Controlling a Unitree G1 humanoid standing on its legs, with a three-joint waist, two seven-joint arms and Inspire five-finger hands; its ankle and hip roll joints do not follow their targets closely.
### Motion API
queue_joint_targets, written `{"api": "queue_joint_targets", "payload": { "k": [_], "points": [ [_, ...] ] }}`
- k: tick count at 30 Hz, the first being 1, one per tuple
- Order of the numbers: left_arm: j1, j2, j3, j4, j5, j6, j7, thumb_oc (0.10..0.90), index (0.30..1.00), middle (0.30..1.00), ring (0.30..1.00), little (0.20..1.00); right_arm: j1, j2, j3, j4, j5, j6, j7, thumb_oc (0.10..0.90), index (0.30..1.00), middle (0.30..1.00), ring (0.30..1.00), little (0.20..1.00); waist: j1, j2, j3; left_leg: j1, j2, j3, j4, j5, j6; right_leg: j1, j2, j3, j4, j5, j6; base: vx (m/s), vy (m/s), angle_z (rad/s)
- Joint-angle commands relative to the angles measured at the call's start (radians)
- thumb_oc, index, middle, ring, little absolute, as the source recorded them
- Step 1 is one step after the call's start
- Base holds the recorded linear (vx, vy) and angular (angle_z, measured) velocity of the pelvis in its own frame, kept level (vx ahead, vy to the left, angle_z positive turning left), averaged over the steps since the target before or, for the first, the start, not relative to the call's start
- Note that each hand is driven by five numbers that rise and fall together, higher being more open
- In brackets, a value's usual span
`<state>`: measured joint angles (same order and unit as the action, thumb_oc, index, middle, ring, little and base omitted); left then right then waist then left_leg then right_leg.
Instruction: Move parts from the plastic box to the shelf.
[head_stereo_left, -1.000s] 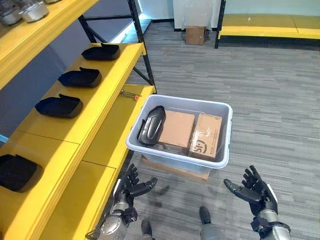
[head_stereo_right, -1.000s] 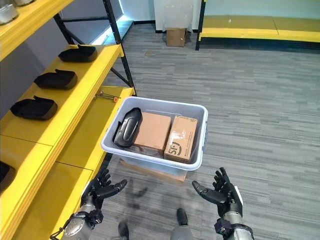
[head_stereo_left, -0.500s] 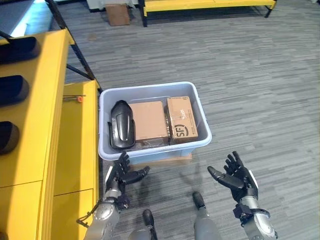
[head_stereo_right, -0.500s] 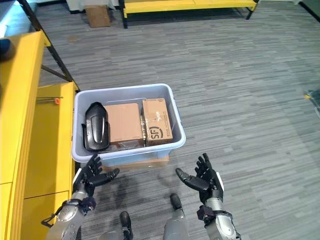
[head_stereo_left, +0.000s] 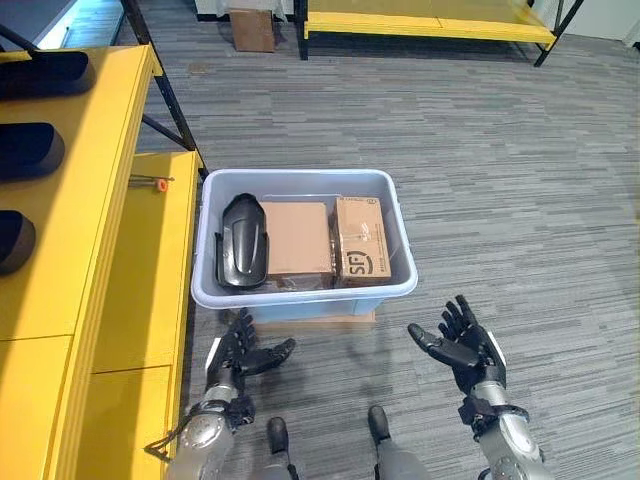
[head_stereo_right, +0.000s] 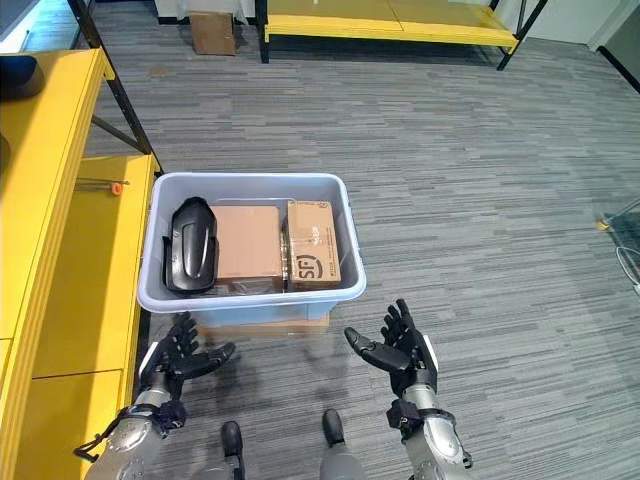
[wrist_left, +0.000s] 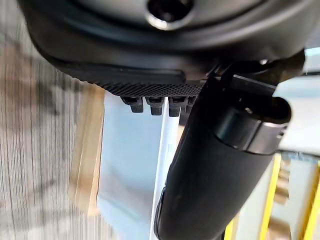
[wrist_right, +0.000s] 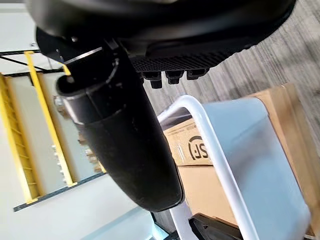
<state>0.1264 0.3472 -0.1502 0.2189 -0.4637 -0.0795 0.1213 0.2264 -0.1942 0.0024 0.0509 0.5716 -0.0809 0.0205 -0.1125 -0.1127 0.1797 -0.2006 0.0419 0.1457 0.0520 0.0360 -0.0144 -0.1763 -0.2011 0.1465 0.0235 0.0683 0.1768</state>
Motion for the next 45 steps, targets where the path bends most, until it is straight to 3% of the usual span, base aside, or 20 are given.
{"api": "queue_joint_targets", "payload": {
  "k": [1,3,5,7,8,11,14,17,25,33,35,37,38,40,41,42,43,45],
  "points": [
    [-0.041,0.048,0.053,-0.110,0.028,-0.076,-0.008,0.900,1.000,1.000,1.000,1.000,-0.040,-0.025,-0.012,-0.082,0.041,-0.095,0.017,0.900,1.000,1.000,1.000,1.000,-0.013,0.048,-0.002,0.021,0.033,-0.053,0.008,-0.047,0.024,-0.011,-0.033,0.036,0.192,0.136,0.052,-0.02,0.165,0.02],
    [-0.046,0.048,0.053,-0.110,0.028,-0.076,-0.008,0.900,1.000,1.000,1.000,1.000,-0.043,-0.026,-0.009,-0.082,0.040,-0.095,0.017,0.900,1.000,1.000,1.000,1.000,-0.015,0.061,0.009,0.027,0.034,-0.050,0.001,-0.046,0.029,-0.046,-0.014,0.022,0.238,0.128,0.036,-0.01,0.200,-0.02],
    [-0.045,0.044,0.058,-0.108,0.033,-0.072,-0.008,0.900,1.000,1.000,1.000,1.000,-0.043,-0.025,0.004,-0.073,0.038,-0.094,0.018,0.900,1.000,1.000,1.000,1.000,-0.010,0.075,0.028,0.087,0.016,-0.019,-0.026,-0.069,0.044,-0.079,-0.008,-0.106,0.260,0.072,0.005,0.11,0.253,-0.28],
    [-0.037,0.038,0.059,-0.106,0.025,-0.071,-0.016,0.900,1.000,1.000,1.000,1.000,-0.048,-0.031,0.007,-0.062,0.049,-0.093,0.020,0.900,1.000,1.000,1.000,1.000,-0.019,0.072,0.032,0.118,0.010,-0.002,-0.049,-0.071,0.042,-0.108,0.075,-0.127,0.184,0.003,-0.007,0.14,0.140,-0.49],
    [-0.037,0.035,0.061,-0.100,0.026,-0.071,-0.015,0.900,1.000,1.000,1.000,1.000,-0.049,-0.034,0.008,-0.057,0.054,-0.094,0.025,0.900,1.000,1.000,1.000,1.000,-0.023,0.066,0.035,0.129,0.002,0.002,-0.057,-0.073,0.044,-0.131,0.112,-0.133,0.151,0.004,-0.009,0.11,0.076,-0.48],
    [-0.029,0.027,0.066,-0.097,0.029,-0.068,-0.010,0.900,1.000,1.000,1.000,1.000,-0.042,-0.039,0.013,-0.065,0.054,-0.094,0.027,0.900,1.000,1.000,1.000,1.000,-0.018,0.059,0.035,0.152,-0.012,0.009,-0.084,-0.073,0.042,-0.152,0.109,-0.200,0.079,0.025,-0.018,0.11,0.018,-0.23],
    [-0.008,0.003,0.058,-0.095,0.033,-0.073,-0.033,0.900,1.000,1.000,1.000,1.000,-0.020,-0.056,0.011,-0.066,0.062,-0.093,0.041,0.900,1.000,1.000,1.000,1.000,-0.024,0.060,0.009,0.180,-0.019,0.005,-0.086,-0.082,0.028,-0.068,0.122,-0.154,0.010,0.019,-0.036,0.21,-0.037,0.30],
    [0.016,-0.004,0.063,-0.110,0.030,-0.073,-0.043,0.900,1.000,1.000,1.000,1.000,-0.012,-0.073,0.003,-0.078,0.055,-0.087,0.048,0.900,1.000,1.000,1.000,1.000,-0.019,0.072,-0.011,0.183,-0.009,0.008,-0.076,-0.089,0.018,-0.048,0.121,-0.184,0.000,0.013,-0.043,0.15,-0.059,0.17],
    [0.065,-0.011,0.063,-0.117,0.021,-0.056,-0.062,0.900,1.000,1.000,1.000,1.000,0.013,-0.098,-0.013,-0.084,0.043,-0.065,0.060,0.900,1.000,1.000,1.000,1.000,-0.021,0.091,-0.057,0.248,0.010,-0.001,-0.123,-0.074,-0.006,0.024,0.129,-0.184,-0.038,-0.001,-0.053,0.16,-0.045,0.05],
    [0.092,-0.011,0.076,-0.129,0.020,-0.049,-0.066,0.900,1.000,1.000,1.000,1.000,0.031,-0.111,-0.017,-0.091,0.033,-0.054,0.069,0.900,1.000,1.000,1.000,1.000,-0.015,0.099,-0.067,0.264,0.029,-0.014,-0.128,-0.039,-0.033,0.058,0.140,-0.194,-0.046,-0.025,-0.064,0.09,-0.058,0.05],
    [0.097,-0.015,0.082,-0.130,0.018,-0.050,-0.067,0.900,1.000,1.000,1.000,1.000,0.034,-0.114,-0.014,-0.094,0.029,-0.052,0.074,0.900,1.000,1.000,1.000,1.000,-0.014,0.102,-0.064,0.259,0.037,-0.021,-0.110,-0.033,-0.042,0.060,0.145,-0.199,-0.039,-0.036,-0.071,0.07,-0.128,0.11],
    [0.096,-0.018,0.085,-0.137,0.009,-0.053,-0.071,0.900,1.000,1.000,1.000,1.000,0.040,-0.130,-0.016,-0.093,0.034,-0.052,0.079,0.900,1.000,1.000,1.000,1.000,-0.007,0.100,-0.037,0.186,0.044,-0.043,0.047,0.026,-0.074,0.076,0.147,-0.207,-0.035,-0.050,-0.092,-0.03,-0.168,0.22],
    [0.067,-0.005,0.079,-0.143,0.010,-0.055,-0.075,0.900,1.000,1.000,1.000,1.000,0.033,-0.147,-0.029,-0.091,0.033,-0.057,0.074,0.900,1.000,1.000,1.000,1.000,-0.005,0.077,-0.002,0.073,0.032,-0.051,0.205,0.069,-0.096,0.080,0.121,-0.234,-0.028,-0.049,-0.107,-0.10,-0.164,0.41],
    [0.060,0.004,0.080,-0.153,0.018,-0.058,-0.082,0.900,1.000,1.000,1.000,1.000,0.040,-0.152,-0.044,-0.089,0.026,-0.059,0.070,0.900,1.000,1.000,1.000,1.000,-0.011,0.067,0.002,0.056,0.059,-0.014,0.206,0.060,-0.090,0.084,0.105,-0.253,-0.021,-0.058,-0.107,0.01,-0.047,1.13],
    [0.064,0.006,0.084,-0.164,0.021,-0.061,-0.088,0.900,1.000,1.000,1.000,1.000,0.062,-0.146,-0.060,-0.094,0.021,-0.061,0.065,0.900,1.000,1.000,1.000,1.000,-0.028,0.071,-0.012,0.080,0.168,0.049,0.067,0.094,-0.102,0.089,0.080,-0.260,-0.011,-0.068,-0.089,0.14,0.101,1.12],
    [0.066,0.003,0.081,-0.165,0.024,-0.060,-0.087,0.900,1.000,1.000,1.000,1.000,0.068,-0.144,-0.063,-0.093,0.020,-0.061,0.063,0.900,1.000,1.000,1.000,1.000,-0.032,0.077,-0.015,0.106,0.205,0.074,-0.001,0.122,-0.108,0.095,0.078,-0.262,-0.007,-0.078,-0.085,0.20,0.226,0.68],
    [0.048,-0.005,0.061,-0.145,0.030,-0.059,-0.075,0.900,1.000,1.000,1.000,1.000,0.065,-0.141,-0.062,-0.082,0.019,-0.070,0.046,0.900,1.000,1.000,1.000,1.000,-0.038,0.102,-0.022,0.078,0.286,0.080,-0.132,0.226,-0.138,0.085,0.073,-0.260,0.012,-0.103,-0.070,0.15,0.186,0.26],
    [0.038,-0.017,0.053,-0.123,0.031,-0.060,-0.075,0.900,1.000,1.000,1.000,1.000,0.064,-0.150,-0.058,-0.085,-0.019,-0.079,0.036,0.900,1.000,1.000,1.000,1.000,-0.038,0.129,-0.019,0.064,0.290,0.029,-0.139,0.225,-0.152,0.083,0.080,-0.240,0.034,-0.121,-0.064,0.12,0.191,0.15]
  ]
}}
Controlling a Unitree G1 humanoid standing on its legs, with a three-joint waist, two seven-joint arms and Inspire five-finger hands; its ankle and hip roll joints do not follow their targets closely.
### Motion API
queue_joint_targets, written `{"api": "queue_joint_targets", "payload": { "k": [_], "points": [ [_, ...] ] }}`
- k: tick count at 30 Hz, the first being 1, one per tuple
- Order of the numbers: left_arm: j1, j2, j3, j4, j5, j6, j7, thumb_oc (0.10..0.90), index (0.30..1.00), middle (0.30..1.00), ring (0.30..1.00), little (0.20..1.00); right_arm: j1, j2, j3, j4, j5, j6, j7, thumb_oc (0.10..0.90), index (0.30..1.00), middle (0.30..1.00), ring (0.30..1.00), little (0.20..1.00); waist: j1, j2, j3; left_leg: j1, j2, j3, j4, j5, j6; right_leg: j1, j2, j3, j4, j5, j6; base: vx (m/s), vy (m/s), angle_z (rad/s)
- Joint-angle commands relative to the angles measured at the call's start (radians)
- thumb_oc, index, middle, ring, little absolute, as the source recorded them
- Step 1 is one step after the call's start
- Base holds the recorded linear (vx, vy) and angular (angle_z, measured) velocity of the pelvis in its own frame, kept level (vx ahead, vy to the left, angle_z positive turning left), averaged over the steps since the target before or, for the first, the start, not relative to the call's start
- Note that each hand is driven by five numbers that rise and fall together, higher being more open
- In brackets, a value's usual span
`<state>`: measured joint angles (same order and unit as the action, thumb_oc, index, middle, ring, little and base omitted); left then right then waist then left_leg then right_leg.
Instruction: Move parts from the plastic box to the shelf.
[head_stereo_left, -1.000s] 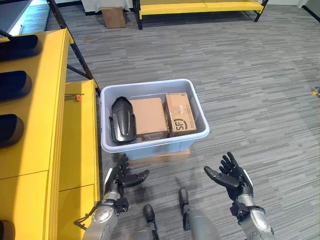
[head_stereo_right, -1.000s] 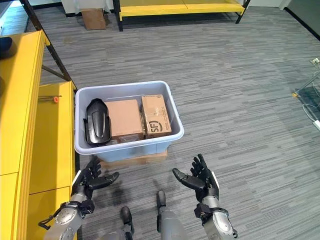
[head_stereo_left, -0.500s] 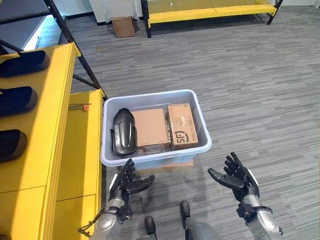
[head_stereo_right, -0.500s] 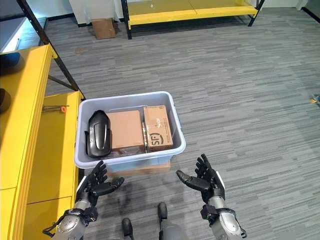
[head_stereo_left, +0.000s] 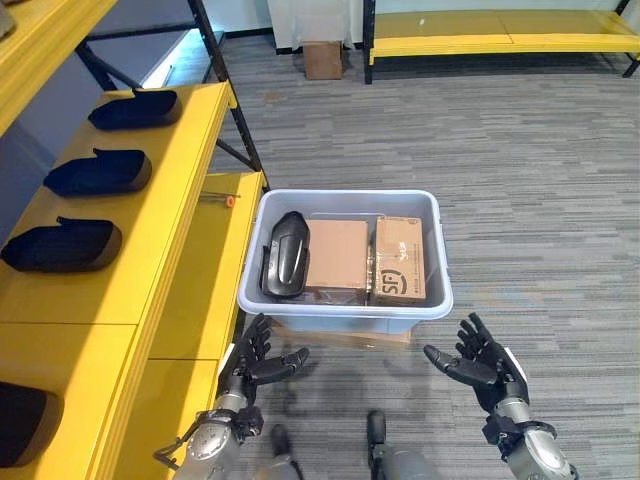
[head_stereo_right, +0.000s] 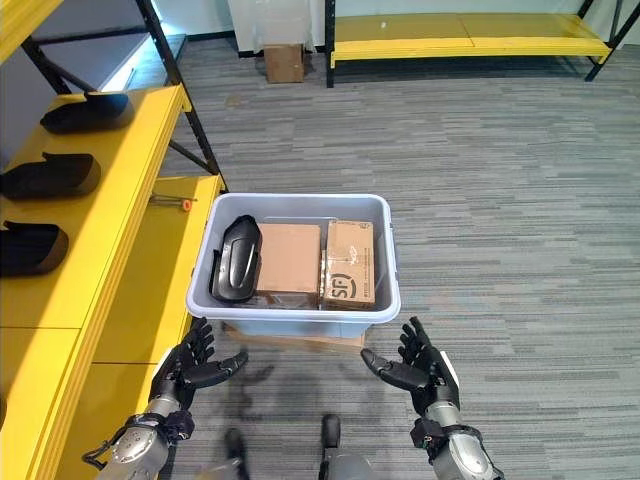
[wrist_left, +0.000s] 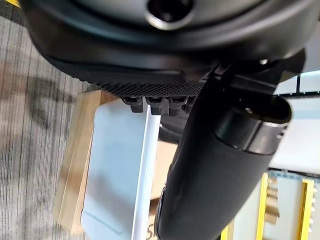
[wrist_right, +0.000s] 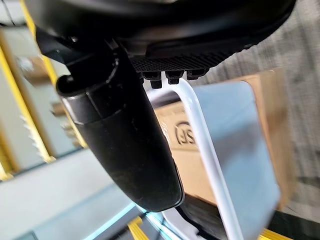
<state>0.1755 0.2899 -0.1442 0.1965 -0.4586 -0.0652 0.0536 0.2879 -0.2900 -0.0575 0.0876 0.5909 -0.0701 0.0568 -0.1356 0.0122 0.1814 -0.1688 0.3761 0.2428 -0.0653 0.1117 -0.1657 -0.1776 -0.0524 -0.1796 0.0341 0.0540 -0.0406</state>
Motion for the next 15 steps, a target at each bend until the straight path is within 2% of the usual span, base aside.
{"api": "queue_joint_targets", "payload": {
  "k": [1,2,3,5,6,9,15],
  "points": [
    [-0.009,0.034,0.044,-0.095,0.020,-0.078,-0.009,0.900,1.000,1.000,1.000,1.000,0.001,-0.048,0.016,-0.120,-0.041,-0.089,0.002,0.900,1.000,1.000,1.000,1.000,-0.011,0.019,-0.021,0.049,-0.058,-0.101,-0.022,0.112,0.006,0.086,-0.064,0.110,0.030,-0.117,0.156,0.19,0.314,-0.65],
    [0.003,0.025,0.036,-0.101,0.014,-0.082,-0.022,0.900,1.000,1.000,1.000,1.000,0.010,-0.034,0.026,-0.116,-0.035,-0.085,0.014,0.900,1.000,1.000,1.000,1.000,-0.021,0.040,-0.029,0.083,-0.064,-0.047,-0.022,0.095,-0.004,0.107,-0.080,0.128,0.025,-0.112,0.161,0.22,0.418,-1.15],
    [0.008,0.036,0.035,-0.115,0.015,-0.085,-0.023,0.900,1.000,1.000,1.000,1.000,0.010,-0.022,0.042,-0.116,-0.025,-0.078,0.025,0.900,1.000,1.000,1.000,1.000,-0.008,0.040,-0.032,0.103,-0.100,-0.065,-0.022,0.070,0.010,0.127,-0.103,0.149,-0.003,-0.091,0.177,0.20,0.397,-1.06],
    [0.013,0.041,0.038,-0.118,0.020,-0.085,-0.025,0.900,1.000,1.000,1.000,1.000,0.015,-0.017,0.045,-0.120,-0.024,-0.073,0.033,0.900,1.000,1.000,1.000,1.000,-0.007,0.037,-0.036,0.110,-0.106,-0.048,-0.022,0.062,0.012,0.131,-0.112,0.154,-0.013,-0.083,0.180,0.08,0.181,-0.70],
    [0.019,0.051,0.042,-0.121,0.027,-0.084,-0.027,0.900,1.000,1.000,1.000,1.000,0.019,-0.007,0.055,-0.113,-0.030,-0.067,0.041,0.900,1.000,1.000,1.000,1.000,-0.009,0.029,-0.044,0.127,-0.119,-0.015,-0.022,0.042,0.022,0.134,-0.134,0.161,-0.031,-0.066,0.196,0.05,0.115,-0.49],
    [0.025,0.059,0.047,-0.119,0.014,-0.082,-0.023,0.900,1.000,1.000,1.000,1.000,0.018,0.010,0.055,-0.107,-0.027,-0.059,0.038,0.900,1.000,1.000,1.000,1.000,-0.007,0.015,-0.052,0.143,-0.138,0.016,-0.022,0.021,0.032,0.134,-0.156,0.181,-0.053,-0.045,0.213,0.05,0.144,-0.24],
    [0.030,0.069,0.036,-0.130,0.007,-0.075,-0.036,0.900,1.000,1.000,1.000,1.000,0.010,0.000,0.046,-0.121,-0.073,-0.067,0.032,0.900,1.000,1.000,1.000,1.000,-0.005,-0.010,-0.074,0.151,-0.155,0.032,-0.017,-0.001,0.044,0.137,-0.175,0.182,-0.083,-0.028,0.231,0.04,0.063,-0.09]
  ]
}}
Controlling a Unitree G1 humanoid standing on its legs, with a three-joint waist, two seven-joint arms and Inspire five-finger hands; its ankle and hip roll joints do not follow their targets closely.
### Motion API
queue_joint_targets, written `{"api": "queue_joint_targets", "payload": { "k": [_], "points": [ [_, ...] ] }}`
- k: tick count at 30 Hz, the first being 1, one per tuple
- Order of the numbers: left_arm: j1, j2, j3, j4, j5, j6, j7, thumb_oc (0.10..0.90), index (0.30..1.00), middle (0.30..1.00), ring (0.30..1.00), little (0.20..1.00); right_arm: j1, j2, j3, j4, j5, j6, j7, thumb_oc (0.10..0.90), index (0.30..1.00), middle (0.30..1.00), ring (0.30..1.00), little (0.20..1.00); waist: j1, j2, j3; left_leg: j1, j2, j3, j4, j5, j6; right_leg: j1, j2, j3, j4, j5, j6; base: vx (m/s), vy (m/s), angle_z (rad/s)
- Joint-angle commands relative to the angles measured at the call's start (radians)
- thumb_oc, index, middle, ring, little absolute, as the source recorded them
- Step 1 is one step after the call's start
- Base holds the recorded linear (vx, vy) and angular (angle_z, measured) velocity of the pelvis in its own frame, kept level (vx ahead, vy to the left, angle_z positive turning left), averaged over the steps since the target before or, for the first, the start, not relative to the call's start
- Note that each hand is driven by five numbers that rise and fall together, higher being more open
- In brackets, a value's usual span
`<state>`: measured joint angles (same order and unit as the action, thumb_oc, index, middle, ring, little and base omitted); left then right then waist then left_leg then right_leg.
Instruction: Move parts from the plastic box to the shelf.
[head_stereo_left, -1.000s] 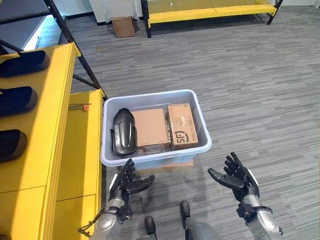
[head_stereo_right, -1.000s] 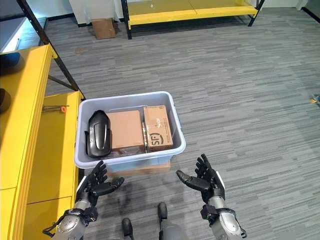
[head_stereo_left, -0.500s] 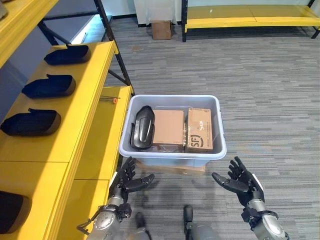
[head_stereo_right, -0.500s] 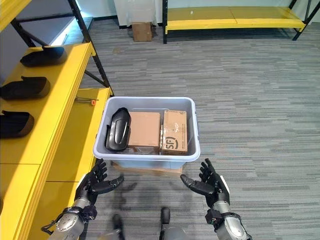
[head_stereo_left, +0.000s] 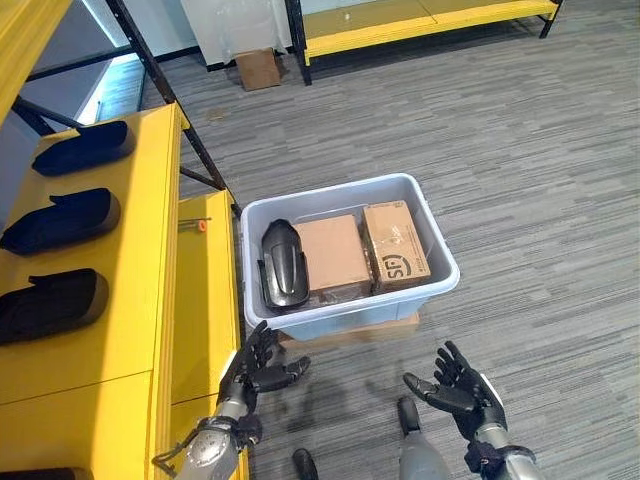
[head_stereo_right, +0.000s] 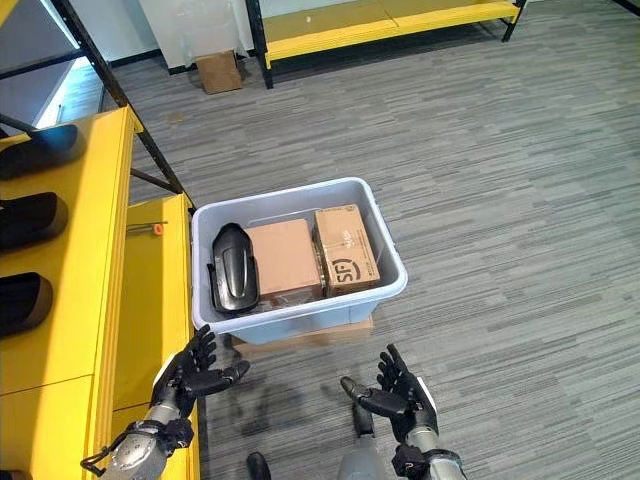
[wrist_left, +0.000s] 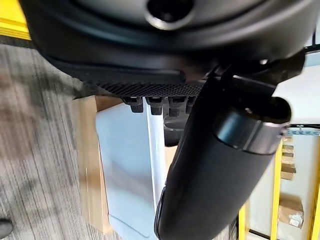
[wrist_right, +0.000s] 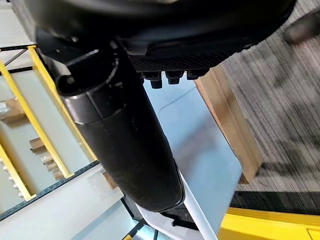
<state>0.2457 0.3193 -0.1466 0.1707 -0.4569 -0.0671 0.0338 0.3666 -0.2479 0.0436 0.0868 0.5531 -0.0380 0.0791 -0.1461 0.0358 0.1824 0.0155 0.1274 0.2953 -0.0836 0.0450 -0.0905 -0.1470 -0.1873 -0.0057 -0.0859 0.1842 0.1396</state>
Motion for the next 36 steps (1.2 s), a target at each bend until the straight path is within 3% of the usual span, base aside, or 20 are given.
{"api": "queue_joint_targets", "payload": {
  "k": [1,5,8,11,14,15,17,20,21,22,25,27,28,30,36],
  "points": [
    [-0.038,0.041,0.039,-0.105,0.006,-0.073,-0.018,0.900,1.000,1.000,1.000,1.000,-0.072,-0.047,-0.058,-0.130,-0.049,-0.101,0.006,0.900,1.000,1.000,1.000,1.000,0.006,-0.035,-0.078,-0.033,0.094,-0.020,0.000,0.065,-0.031,0.107,-0.040,0.007,0.034,-0.156,0.052,0.05,0.021,-0.01],
    [-0.044,0.043,0.033,-0.100,0.006,-0.073,-0.029,0.900,1.000,1.000,1.000,1.000,-0.107,-0.104,-0.096,-0.179,-0.162,-0.137,-0.024,0.900,1.000,1.000,1.000,1.000,0.005,-0.045,-0.088,-0.028,0.098,-0.022,-0.004,0.063,-0.034,0.116,-0.037,-0.001,0.023,-0.157,0.054,0.04,-0.004,0.01],
    [-0.044,0.043,0.033,-0.100,0.006,-0.073,-0.029,0.900,1.000,1.000,1.000,1.000,-0.107,-0.105,-0.096,-0.179,-0.162,-0.137,-0.024,0.900,1.000,1.000,1.000,1.000,0.005,-0.045,-0.088,-0.028,0.098,-0.022,-0.004,0.063,-0.034,0.117,-0.037,-0.001,0.022,-0.157,0.054,0.00,0.000,0.00],
    [-0.049,0.055,0.022,-0.102,0.001,-0.073,-0.071,0.900,1.000,1.000,1.000,1.000,-0.223,-0.251,-0.165,-0.204,-0.343,-0.166,-0.085,0.900,1.000,1.000,1.000,1.000,0.020,-0.048,-0.087,-0.033,0.114,-0.034,-0.004,0.079,-0.043,0.119,-0.025,-0.012,0.016,-0.162,0.050,0.02,-0.069,0.03],
    [-0.054,0.061,0.014,-0.107,-0.010,-0.074,-0.073,0.900,1.000,1.000,1.000,1.000,-0.276,-0.291,-0.167,-0.191,-0.369,-0.168,-0.107,0.900,1.000,1.000,1.000,1.000,0.028,-0.045,-0.081,-0.041,0.118,-0.039,-0.004,0.084,-0.046,0.115,-0.021,-0.021,0.016,-0.162,0.049,-0.02,-0.037,0.15],
    [-0.064,0.074,0.003,-0.110,-0.018,-0.073,-0.077,0.900,1.000,1.000,1.000,1.000,-0.368,-0.378,-0.149,-0.168,-0.449,-0.156,-0.140,0.900,1.000,1.000,1.000,1.000,0.043,-0.043,-0.070,-0.058,0.123,-0.045,-0.004,0.094,-0.051,0.104,-0.018,-0.027,0.017,-0.161,0.047,-0.07,-0.059,0.02],
    [-0.067,0.089,-0.014,-0.122,-0.032,-0.077,-0.078,0.900,1.000,1.000,1.000,1.000,-0.448,-0.457,-0.127,-0.155,-0.483,-0.148,-0.155,0.900,1.000,1.000,1.000,1.000,0.056,-0.041,-0.057,-0.077,0.126,-0.050,-0.004,0.104,-0.054,0.090,-0.016,-0.032,0.017,-0.159,0.044,-0.08,-0.044,-0.01],
    [-0.079,0.114,-0.039,-0.140,-0.053,-0.081,-0.078,0.900,1.000,1.000,1.000,1.000,-0.598,-0.590,-0.042,-0.115,-0.552,-0.136,-0.171,0.900,1.000,1.000,1.000,1.000,0.078,-0.036,-0.028,-0.109,0.132,-0.057,-0.004,0.123,-0.061,0.066,-0.011,-0.042,0.020,-0.156,0.040,-0.08,-0.037,0.05],
    [-0.079,0.112,-0.037,-0.140,-0.053,-0.081,-0.078,0.900,1.000,1.000,1.000,1.000,-0.605,-0.592,-0.037,-0.111,-0.552,-0.137,-0.171,0.900,1.000,1.000,1.000,1.000,0.076,-0.034,-0.027,-0.110,0.132,-0.057,-0.004,0.123,-0.061,0.065,-0.010,-0.042,0.021,-0.156,0.039,-0.08,-0.044,0.04],
    [-0.088,0.132,-0.055,-0.156,-0.063,-0.080,-0.081,0.900,1.000,1.000,1.000,1.000,-0.700,-0.679,0.033,-0.093,-0.598,-0.120,-0.159,0.900,1.000,1.000,1.000,1.000,0.093,-0.032,-0.006,-0.130,0.135,-0.063,-0.004,0.134,-0.067,0.048,-0.009,-0.051,0.026,-0.154,0.036,-0.07,-0.045,0.09],
    [-0.094,0.138,-0.063,-0.169,-0.071,-0.083,-0.079,0.900,1.000,1.000,1.000,1.000,-0.786,-0.735,0.099,-0.075,-0.605,-0.116,-0.154,0.900,1.000,1.000,1.000,1.000,0.100,-0.030,0.016,-0.146,0.139,-0.067,-0.004,0.144,-0.070,0.032,-0.007,-0.058,0.037,-0.157,0.033,-0.07,-0.044,0.15],
    [-0.112,0.162,-0.080,-0.181,-0.078,-0.087,-0.072,0.900,1.000,1.000,1.000,1.000,-0.919,-0.811,0.208,-0.027,-0.626,-0.104,-0.142,0.900,1.000,1.000,1.000,1.000,0.117,-0.033,0.049,-0.169,0.142,-0.072,-0.004,0.153,-0.070,0.005,-0.002,-0.064,0.058,-0.162,0.027,-0.07,-0.045,0.20],
    [-0.113,0.159,-0.078,-0.181,-0.078,-0.087,-0.072,0.900,1.000,1.000,1.000,1.000,-0.929,-0.812,0.217,-0.022,-0.625,-0.105,-0.143,0.900,1.000,1.000,1.000,1.000,0.115,-0.031,0.050,-0.170,0.142,-0.072,-0.004,0.153,-0.070,0.003,-0.002,-0.064,0.060,-0.162,0.027,-0.07,-0.045,0.09],
    [-0.131,0.181,-0.090,-0.192,-0.079,-0.095,-0.061,0.900,1.000,1.000,1.000,1.000,-1.085,-0.873,0.353,0.024,-0.647,-0.099,-0.125,0.900,1.000,1.000,1.000,1.000,0.134,-0.035,0.082,-0.192,0.145,-0.076,-0.004,0.164,-0.072,-0.036,-0.001,-0.064,0.088,-0.166,0.022,-0.08,-0.042,0.08],
    [-0.160,0.190,-0.091,-0.199,-0.086,-0.112,-0.039,0.900,1.000,1.000,1.000,1.000,-1.319,-0.927,0.585,0.090,-0.701,-0.098,-0.100,0.900,1.000,1.000,1.000,1.000,0.149,-0.032,0.122,-0.232,0.154,-0.081,-0.004,0.185,-0.079,-0.097,0.004,-0.069,0.132,-0.173,0.017,-0.05,-0.038,-0.01]
  ]
}}
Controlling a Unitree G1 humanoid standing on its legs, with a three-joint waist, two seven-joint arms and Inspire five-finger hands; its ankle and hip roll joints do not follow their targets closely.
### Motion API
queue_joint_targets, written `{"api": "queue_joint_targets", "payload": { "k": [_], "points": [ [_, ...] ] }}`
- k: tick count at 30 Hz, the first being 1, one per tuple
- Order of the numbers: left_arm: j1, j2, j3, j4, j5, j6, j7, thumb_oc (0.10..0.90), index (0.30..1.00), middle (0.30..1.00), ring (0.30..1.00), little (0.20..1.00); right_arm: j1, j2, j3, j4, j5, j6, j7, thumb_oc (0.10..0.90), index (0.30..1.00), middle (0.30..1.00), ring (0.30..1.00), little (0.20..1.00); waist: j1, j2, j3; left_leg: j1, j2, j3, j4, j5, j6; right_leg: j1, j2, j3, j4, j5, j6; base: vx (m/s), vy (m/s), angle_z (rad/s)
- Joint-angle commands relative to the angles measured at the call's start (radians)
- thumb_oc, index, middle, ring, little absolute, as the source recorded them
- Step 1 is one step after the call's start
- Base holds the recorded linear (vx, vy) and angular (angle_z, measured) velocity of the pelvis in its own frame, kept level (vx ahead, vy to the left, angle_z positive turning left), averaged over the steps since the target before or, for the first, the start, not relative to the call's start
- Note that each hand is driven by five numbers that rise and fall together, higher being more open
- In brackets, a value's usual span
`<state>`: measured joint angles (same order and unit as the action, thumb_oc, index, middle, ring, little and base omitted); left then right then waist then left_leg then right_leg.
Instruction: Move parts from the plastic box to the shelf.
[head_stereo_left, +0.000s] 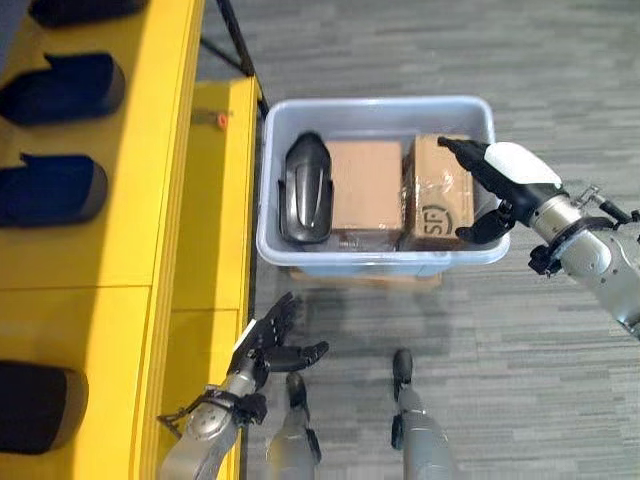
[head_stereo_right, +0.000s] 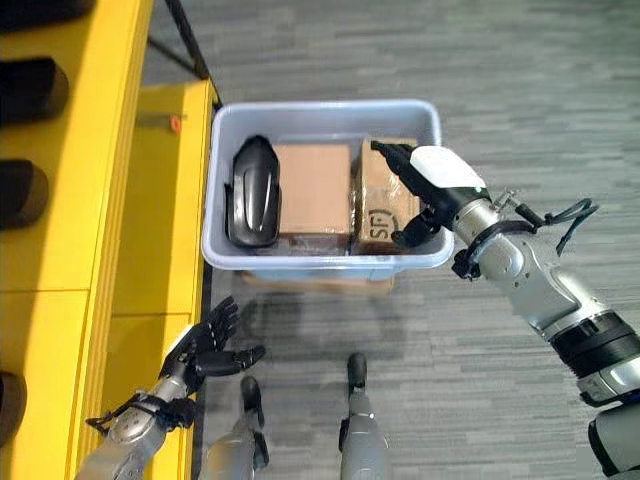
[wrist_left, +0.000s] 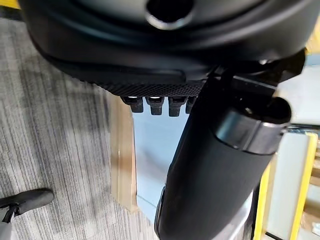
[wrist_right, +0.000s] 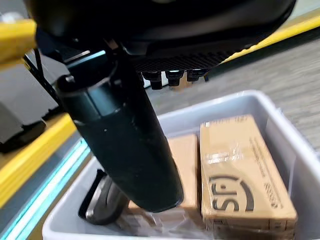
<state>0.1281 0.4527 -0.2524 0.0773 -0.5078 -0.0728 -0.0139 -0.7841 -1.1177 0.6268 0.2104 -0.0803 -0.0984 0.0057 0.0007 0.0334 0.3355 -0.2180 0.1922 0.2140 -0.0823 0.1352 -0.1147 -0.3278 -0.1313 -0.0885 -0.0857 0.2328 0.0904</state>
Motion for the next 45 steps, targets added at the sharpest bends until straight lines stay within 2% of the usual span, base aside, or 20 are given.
{"api": "queue_joint_targets", "payload": {
  "k": [1,2,6,10,15,18,23,24,36,39,45],
  "points": [
    [-0.044,0.056,0.017,-0.106,-0.036,-0.109,0.011,0.900,1.000,1.000,1.000,1.000,-0.193,-0.063,0.026,-0.025,-0.075,-0.038,-0.027,0.900,1.000,1.000,1.000,1.000,0.003,-0.027,-0.026,-0.003,0.090,-0.001,-0.005,0.095,-0.055,0.073,-0.051,0.012,0.143,-0.227,0.065,0.00,0.000,0.00],
    [-0.044,0.054,0.018,-0.105,-0.036,-0.109,0.011,0.900,1.000,1.000,1.000,1.000,-0.199,-0.063,0.031,-0.022,-0.075,-0.038,-0.028,0.900,1.000,1.000,1.000,1.000,0.002,-0.026,-0.026,-0.004,0.090,-0.001,-0.005,0.095,-0.055,0.071,-0.051,0.012,0.145,-0.228,0.065,-0.03,-0.039,0.04],
    [-0.053,0.070,0.014,-0.107,-0.044,-0.121,0.025,0.900,1.000,1.000,1.000,1.000,-0.325,-0.087,0.161,0.033,-0.126,-0.041,-0.027,0.900,1.000,1.000,1.000,1.000,0.019,-0.019,0.002,-0.039,0.097,-0.015,-0.005,0.112,-0.062,0.015,-0.036,0.003,0.218,-0.258,0.056,-0.03,-0.062,0.06],
    [-0.052,0.075,0.017,-0.108,-0.048,-0.123,0.035,0.900,1.000,1.000,1.000,1.000,-0.417,-0.120,0.260,0.076,-0.172,-0.034,-0.025,0.900,1.000,1.000,1.000,1.000,0.033,-0.018,0.017,-0.086,0.107,-0.054,-0.005,0.132,-0.072,-0.033,-0.016,-0.024,0.285,-0.295,0.046,-0.01,-0.109,0.18],
    [-0.051,0.087,0.022,-0.113,-0.045,-0.124,0.051,0.900,1.000,1.000,1.000,1.000,-0.560,-0.135,0.385,0.129,-0.229,-0.021,-0.034,0.900,1.000,1.000,1.000,1.000,0.054,-0.030,0.035,-0.131,0.114,-0.088,-0.005,0.134,-0.074,-0.092,-0.006,-0.044,0.349,-0.318,0.037,0.00,-0.101,0.22],
    [-0.050,0.084,0.026,-0.114,-0.042,-0.123,0.059,0.900,1.000,1.000,1.000,1.000,-0.599,-0.136,0.411,0.137,-0.242,-0.017,-0.040,0.900,1.000,1.000,1.000,1.000,0.061,-0.032,0.039,-0.145,0.118,-0.096,-0.005,0.137,-0.073,-0.111,-0.002,-0.051,0.360,-0.317,0.035,0.01,-0.058,0.04],
    [-0.059,0.087,0.022,-0.130,-0.042,-0.126,0.078,0.900,1.000,1.000,1.000,1.000,-0.761,-0.136,0.549,0.126,-0.340,-0.012,-0.053,0.900,1.000,1.000,1.000,1.000,0.078,-0.043,0.061,-0.159,0.114,-0.109,-0.005,0.132,-0.067,-0.155,-0.007,-0.057,0.426,-0.344,0.031,0.01,-0.035,0.14],
    [-0.065,0.090,0.023,-0.132,-0.040,-0.128,0.085,0.900,1.000,1.000,1.000,1.000,-0.825,-0.131,0.604,0.118,-0.383,-0.009,-0.053,0.900,1.000,1.000,1.000,1.000,0.084,-0.048,0.067,-0.163,0.111,-0.113,-0.005,0.133,-0.066,-0.169,-0.008,-0.058,0.443,-0.347,0.030,0.01,-0.008,0.13],
    [-0.089,0.081,0.018,-0.144,-0.043,-0.132,0.111,0.900,1.000,1.000,1.000,1.000,-1.024,-0.107,0.771,0.075,-0.502,-0.002,-0.056,0.900,1.000,1.000,1.000,1.000,0.094,-0.050,0.088,-0.180,0.101,-0.133,-0.005,0.130,-0.066,-0.202,-0.014,-0.067,0.479,-0.358,0.026,0.00,-0.001,0.05],
    [-0.087,0.100,0.017,-0.149,-0.043,-0.132,0.111,0.900,1.000,1.000,1.000,1.000,-1.033,-0.099,0.773,0.053,-0.539,-0.013,-0.039,0.900,1.000,1.000,1.000,1.000,0.101,-0.067,0.093,-0.185,0.098,-0.138,-0.005,0.129,-0.067,-0.211,-0.016,-0.071,0.491,-0.360,0.025,-0.01,0.011,0.06],
    [-0.091,0.114,0.014,-0.147,-0.036,-0.130,0.116,0.900,1.000,1.000,1.000,1.000,-1.036,-0.075,0.773,0.037,-0.542,-0.023,-0.014,0.900,1.000,1.000,1.000,1.000,0.110,-0.078,0.096,-0.198,0.092,-0.148,-0.005,0.127,-0.066,-0.225,-0.016,-0.072,0.495,-0.361,0.023,-0.01,0.005,0.05]
  ]
}}
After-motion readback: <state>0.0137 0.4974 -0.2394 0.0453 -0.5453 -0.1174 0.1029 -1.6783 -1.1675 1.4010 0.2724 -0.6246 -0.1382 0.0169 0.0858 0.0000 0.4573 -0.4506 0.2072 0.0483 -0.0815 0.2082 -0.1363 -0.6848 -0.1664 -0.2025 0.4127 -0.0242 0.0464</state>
